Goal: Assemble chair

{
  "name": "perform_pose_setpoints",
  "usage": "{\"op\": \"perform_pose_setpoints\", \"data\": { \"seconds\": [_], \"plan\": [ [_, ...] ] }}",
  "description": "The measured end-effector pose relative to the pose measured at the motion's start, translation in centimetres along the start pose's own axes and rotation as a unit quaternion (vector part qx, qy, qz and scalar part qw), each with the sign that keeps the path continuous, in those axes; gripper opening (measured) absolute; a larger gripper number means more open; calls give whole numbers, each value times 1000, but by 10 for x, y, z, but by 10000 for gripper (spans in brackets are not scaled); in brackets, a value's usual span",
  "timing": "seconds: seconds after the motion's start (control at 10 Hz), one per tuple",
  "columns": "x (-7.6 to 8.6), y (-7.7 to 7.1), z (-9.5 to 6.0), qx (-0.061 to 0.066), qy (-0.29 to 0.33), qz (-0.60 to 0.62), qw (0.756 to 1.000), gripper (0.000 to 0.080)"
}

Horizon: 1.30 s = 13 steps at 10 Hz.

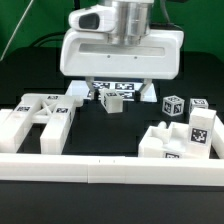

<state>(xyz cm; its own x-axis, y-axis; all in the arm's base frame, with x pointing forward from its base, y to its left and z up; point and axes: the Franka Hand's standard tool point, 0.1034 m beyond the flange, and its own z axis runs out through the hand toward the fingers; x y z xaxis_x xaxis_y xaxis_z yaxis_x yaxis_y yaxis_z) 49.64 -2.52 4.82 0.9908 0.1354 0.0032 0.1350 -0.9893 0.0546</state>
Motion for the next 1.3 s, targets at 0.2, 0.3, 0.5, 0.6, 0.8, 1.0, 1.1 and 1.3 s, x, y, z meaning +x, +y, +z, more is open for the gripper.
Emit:
{"op": "perform_pose_setpoints", "data": {
  "seconds": [0.2,0.3,0.5,0.6,0.8,1.0,1.1,1.3],
  "plan": [
    [-9,2,-4,15,-55,6,998,648],
    [-6,-1,-4,22,-86,4,996,648],
    [-10,-6,-3,36,-145,5,989,648],
    [-13,-7,0,45,-175,-19,983,648],
    [-22,-6,11,57,-249,-54,965,648],
    [-29,-11,17,57,-312,-72,946,648],
    [-29,-12,17,58,-330,-71,940,648],
    [-29,-12,21,56,-348,-72,933,648]
  ]
}}
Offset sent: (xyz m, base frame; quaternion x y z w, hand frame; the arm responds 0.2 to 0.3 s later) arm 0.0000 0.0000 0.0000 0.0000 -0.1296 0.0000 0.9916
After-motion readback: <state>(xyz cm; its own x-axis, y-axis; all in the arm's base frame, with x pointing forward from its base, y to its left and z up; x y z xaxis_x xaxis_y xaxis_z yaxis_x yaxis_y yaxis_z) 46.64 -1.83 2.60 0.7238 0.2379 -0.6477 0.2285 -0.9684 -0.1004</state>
